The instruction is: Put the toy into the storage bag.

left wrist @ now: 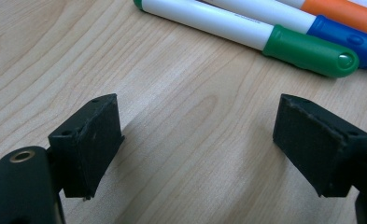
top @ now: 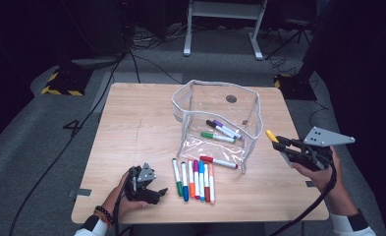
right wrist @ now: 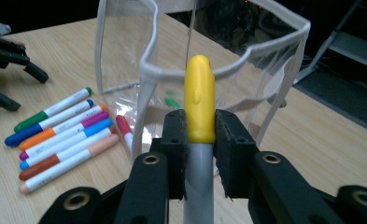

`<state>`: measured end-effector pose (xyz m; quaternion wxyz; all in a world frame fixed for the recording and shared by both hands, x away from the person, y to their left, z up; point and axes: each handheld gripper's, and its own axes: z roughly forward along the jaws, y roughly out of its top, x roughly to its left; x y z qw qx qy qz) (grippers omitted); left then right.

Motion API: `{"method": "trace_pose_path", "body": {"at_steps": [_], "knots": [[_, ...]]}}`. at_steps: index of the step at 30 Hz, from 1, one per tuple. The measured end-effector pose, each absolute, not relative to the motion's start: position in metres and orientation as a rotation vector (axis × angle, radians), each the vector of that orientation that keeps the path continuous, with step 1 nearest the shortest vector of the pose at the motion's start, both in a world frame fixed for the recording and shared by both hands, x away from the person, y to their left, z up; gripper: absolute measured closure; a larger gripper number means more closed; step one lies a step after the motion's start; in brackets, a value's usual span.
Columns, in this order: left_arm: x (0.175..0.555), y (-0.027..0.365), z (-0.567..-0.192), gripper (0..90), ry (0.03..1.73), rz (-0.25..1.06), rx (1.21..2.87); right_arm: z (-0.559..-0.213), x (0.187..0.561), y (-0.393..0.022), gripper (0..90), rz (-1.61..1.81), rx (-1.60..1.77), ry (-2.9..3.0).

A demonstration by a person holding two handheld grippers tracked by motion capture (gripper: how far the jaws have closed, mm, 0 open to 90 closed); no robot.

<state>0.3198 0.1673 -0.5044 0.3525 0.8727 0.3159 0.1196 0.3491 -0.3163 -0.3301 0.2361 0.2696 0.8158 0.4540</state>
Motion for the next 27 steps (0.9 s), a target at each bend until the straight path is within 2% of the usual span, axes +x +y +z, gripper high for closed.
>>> {"method": "trace_pose_path", "body": {"at_steps": [8,16,27], "knots": [[0.320,0.167,-0.504,15.6,0.817,0.309,2.258,-0.295,0.373,-0.302,74.8,1.240,0.700,2.228],[0.320,0.167,-0.504,15.7,0.817,0.311,2.258,-0.259,0.400,-0.261,74.7,1.216,0.600,2.277],[0.320,0.167,-0.504,15.7,0.821,0.310,2.257,-0.257,0.441,-0.207,74.7,1.122,0.545,2.404]]}}
